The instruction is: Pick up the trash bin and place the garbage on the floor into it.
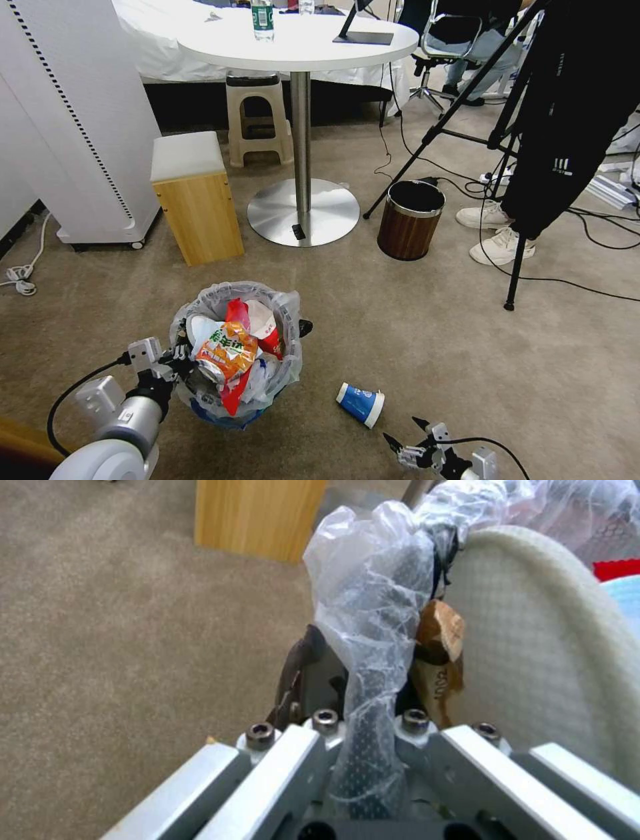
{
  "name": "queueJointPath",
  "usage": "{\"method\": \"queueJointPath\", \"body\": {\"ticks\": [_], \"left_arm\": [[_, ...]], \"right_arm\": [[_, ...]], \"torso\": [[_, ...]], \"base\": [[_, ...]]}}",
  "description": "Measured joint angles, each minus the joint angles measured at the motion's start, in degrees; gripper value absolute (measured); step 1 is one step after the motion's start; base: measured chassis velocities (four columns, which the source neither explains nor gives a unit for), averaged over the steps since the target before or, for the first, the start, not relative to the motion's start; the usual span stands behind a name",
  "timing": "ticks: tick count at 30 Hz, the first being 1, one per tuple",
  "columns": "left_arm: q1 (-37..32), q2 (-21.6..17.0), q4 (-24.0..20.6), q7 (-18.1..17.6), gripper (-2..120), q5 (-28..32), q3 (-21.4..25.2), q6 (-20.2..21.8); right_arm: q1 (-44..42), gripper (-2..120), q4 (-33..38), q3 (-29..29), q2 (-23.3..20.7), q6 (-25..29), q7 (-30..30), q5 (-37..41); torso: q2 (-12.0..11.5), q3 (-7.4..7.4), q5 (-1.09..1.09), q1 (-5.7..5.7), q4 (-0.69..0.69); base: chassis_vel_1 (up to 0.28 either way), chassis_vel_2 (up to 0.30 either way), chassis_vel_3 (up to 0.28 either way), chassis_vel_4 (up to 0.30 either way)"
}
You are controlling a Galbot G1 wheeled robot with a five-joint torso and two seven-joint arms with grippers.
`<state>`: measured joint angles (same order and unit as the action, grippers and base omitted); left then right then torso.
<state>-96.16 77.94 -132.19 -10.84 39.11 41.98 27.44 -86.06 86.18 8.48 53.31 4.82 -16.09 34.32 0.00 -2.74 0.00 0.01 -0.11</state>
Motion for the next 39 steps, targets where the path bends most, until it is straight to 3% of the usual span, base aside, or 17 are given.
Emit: {"method": "queueJointPath", "body": {"ticks": [16,39], "left_arm": [[-0.59,0.60,-2.14,-0.17,1,0.19,0.69,0.47],[-0.24,-1.15,-2.45,-0.51,1,1.82,0.76,0.97]], "right_arm": [[4.75,100,-3.62,-5.54,0.83,-0.26,0.08,2.38],[10.44,100,-5.93,-7.82,4.85,-2.03,0.38,8.65]], "torso": [[0.00,0.00,0.00,0.00,0.00],[0.00,0.00,-0.01,0.00,0.00]], "base": [[0.000,0.000,0.000,0.000],[0.000,0.000,0.000,0.000]]}}
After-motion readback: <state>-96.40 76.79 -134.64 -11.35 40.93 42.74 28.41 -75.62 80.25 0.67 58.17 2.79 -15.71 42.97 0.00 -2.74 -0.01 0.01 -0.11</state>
